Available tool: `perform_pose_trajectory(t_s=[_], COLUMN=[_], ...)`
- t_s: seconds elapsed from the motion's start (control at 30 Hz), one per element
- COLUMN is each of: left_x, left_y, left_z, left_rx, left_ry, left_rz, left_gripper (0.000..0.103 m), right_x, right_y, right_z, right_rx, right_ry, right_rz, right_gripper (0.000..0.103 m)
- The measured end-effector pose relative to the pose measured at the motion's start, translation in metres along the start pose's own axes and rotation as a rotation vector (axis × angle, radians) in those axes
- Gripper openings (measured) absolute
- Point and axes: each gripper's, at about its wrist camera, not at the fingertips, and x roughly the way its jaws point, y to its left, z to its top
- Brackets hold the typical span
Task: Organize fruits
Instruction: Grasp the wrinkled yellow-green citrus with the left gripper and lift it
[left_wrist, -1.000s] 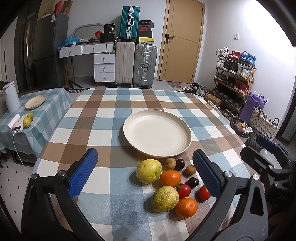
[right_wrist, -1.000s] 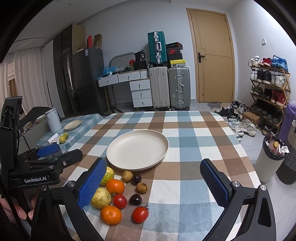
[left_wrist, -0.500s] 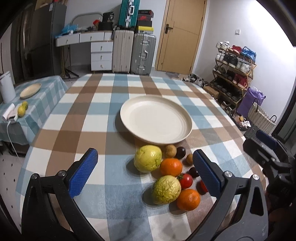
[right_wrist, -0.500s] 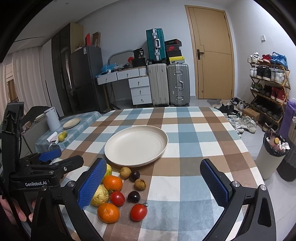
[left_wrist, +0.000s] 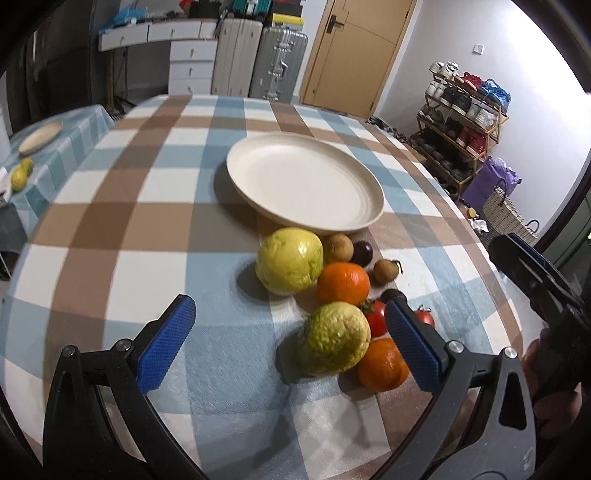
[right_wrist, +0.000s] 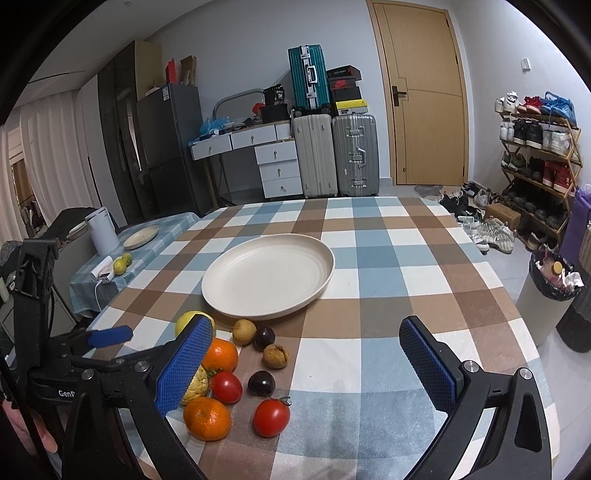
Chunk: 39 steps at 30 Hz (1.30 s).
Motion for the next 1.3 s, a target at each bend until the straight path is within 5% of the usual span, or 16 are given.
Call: perform_pose_trajectory(t_s=[0.43,0.7,1.3], left_x=[0.025,0.035,0.007], left_y=[0.006,0.011,0.039], left_z=[-0.009,-0.010,-0.006], left_rx=[-0.044,-0.083,-0.076], left_ry=[0.101,0.151,0.047], left_rz=[-0.139,-0.286,-0.296], left_gripper=[0.083,0.045,0.045], right_x=[0.011,0.014,0.025], right_y=[-0.002,-0.002,0.012], right_z=[-0.006,-0.007,0.001], right_rx=[0.004,0.005,-0.034], right_ry=[0.029,0.039,0.072], right_rz=[0.002,0.005,0.053], right_gripper=[0.103,0.103,0.103])
